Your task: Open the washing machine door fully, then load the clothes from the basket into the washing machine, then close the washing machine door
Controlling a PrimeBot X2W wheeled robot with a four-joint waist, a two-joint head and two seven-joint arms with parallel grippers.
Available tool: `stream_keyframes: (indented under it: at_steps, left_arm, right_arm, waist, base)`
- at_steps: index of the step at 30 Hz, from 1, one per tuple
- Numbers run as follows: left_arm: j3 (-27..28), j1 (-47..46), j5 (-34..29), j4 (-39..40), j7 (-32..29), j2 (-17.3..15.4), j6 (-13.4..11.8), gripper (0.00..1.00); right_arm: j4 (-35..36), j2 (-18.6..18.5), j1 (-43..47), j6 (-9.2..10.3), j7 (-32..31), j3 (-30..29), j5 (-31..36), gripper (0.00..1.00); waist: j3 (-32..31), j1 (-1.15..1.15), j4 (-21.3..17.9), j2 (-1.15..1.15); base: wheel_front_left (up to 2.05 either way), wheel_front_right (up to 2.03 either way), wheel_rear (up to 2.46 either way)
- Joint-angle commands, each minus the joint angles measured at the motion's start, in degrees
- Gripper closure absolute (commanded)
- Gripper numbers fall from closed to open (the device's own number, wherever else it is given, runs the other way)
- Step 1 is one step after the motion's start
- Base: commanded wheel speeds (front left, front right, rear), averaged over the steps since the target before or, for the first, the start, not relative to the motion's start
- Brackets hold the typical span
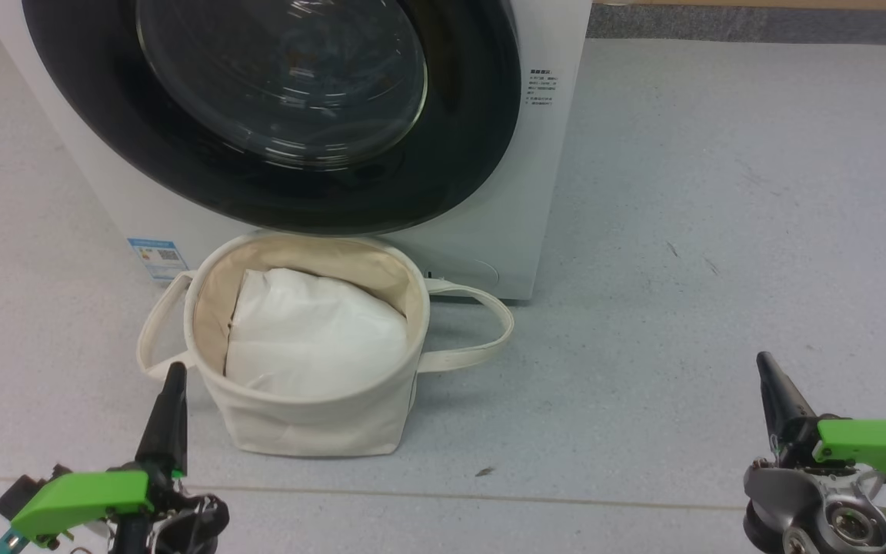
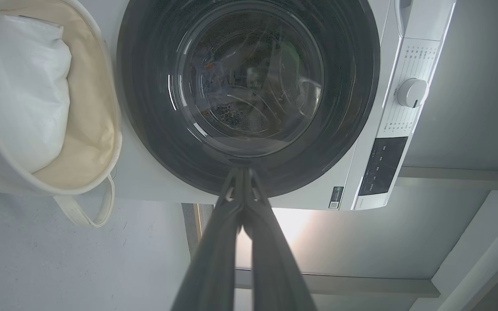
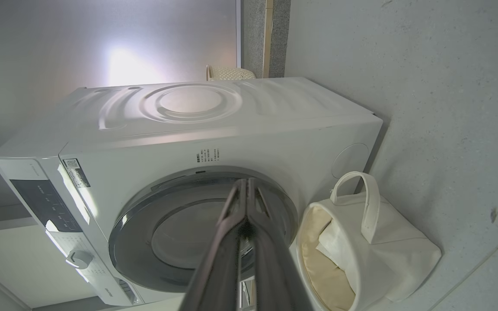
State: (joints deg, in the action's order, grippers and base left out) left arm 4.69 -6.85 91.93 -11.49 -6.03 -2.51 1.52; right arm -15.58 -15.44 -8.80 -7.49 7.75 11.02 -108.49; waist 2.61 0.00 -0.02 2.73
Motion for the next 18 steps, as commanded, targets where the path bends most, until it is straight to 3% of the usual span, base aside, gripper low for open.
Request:
stream_keyframes:
  at_steps: [1,18]
  left_arm:
    - [2.1,-0.6,0.0,2.2,-0.4,-0.4,0.0,1.00]
    - [2.1,-0.6,0.0,2.2,-0.4,-0.4,-0.1,1.00]
  right_arm:
    - [2.2,-1.7,-0.4,0.00,0.5,1.1,-0.2,1.00]
    - [3.0,-3.3,-0.5,0.00,2.2,3.2,-2.1,1.00]
  waist:
    - [0.0,0.00,0.0,0.00]
    - [0.0,0.00,0.0,0.00]
  base:
    - [0.00,0.00,0.00]
    - [0.00,0.00,0.00]
